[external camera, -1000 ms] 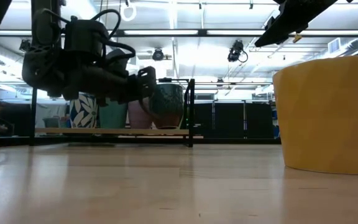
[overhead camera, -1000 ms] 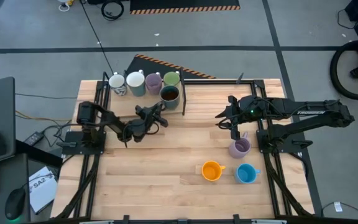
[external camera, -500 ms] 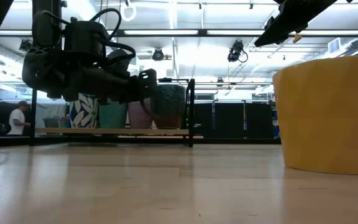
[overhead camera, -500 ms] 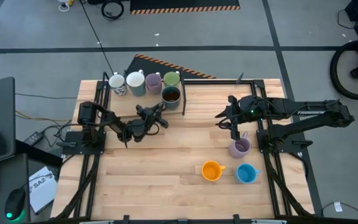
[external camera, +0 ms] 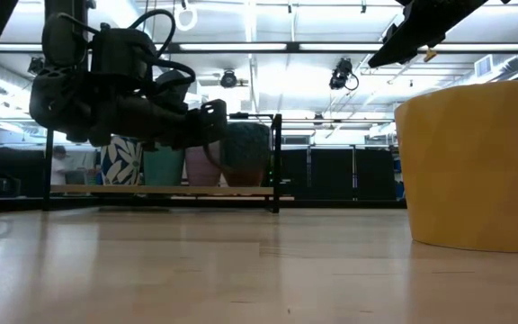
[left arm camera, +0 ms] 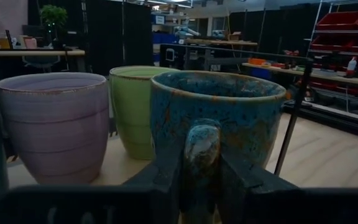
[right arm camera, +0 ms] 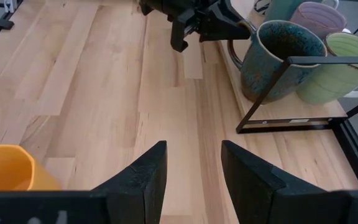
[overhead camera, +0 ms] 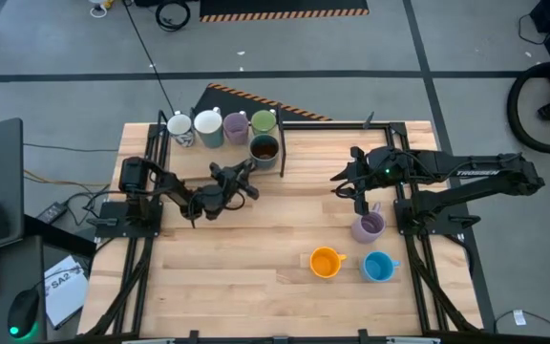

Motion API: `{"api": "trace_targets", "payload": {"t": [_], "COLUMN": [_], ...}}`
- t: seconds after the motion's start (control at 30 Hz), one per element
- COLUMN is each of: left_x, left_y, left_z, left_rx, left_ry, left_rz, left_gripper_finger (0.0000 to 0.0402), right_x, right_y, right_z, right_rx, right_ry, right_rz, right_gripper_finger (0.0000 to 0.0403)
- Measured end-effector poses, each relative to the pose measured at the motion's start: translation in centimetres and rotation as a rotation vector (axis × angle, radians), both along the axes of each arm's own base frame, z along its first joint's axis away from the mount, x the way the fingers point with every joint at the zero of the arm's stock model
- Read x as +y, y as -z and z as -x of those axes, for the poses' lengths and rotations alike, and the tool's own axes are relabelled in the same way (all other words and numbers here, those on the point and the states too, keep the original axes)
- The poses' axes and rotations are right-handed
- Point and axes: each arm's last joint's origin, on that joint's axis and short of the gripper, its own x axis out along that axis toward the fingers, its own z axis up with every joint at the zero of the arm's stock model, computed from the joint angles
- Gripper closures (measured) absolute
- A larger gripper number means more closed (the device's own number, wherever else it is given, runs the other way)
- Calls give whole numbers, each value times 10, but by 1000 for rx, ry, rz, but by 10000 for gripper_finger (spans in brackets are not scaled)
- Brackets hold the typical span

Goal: Place coffee mugs
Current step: Put the dark blue patterned mug on the shelf

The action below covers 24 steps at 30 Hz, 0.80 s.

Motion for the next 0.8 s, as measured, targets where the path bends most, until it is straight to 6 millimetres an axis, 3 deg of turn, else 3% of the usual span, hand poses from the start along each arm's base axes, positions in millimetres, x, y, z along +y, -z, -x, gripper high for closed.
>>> {"api": "trace_targets", "payload": {"t": [0.37, 0.8], "left_x": [-2, -2], "left_y": [0, 0], "left_z": [0, -4], "left_rx": [10, 35], "left_ry": [11, 209], "left_rz": [-6, -41], "left_gripper_finger": [238, 241], "right_x": [0, 0], "right_y": [0, 0], "right_z": [0, 0], "right_rx": [0, -1], "right_ry": [4, 4], "right_rz": [-6, -6], "right_gripper_finger": [245, 245]}}
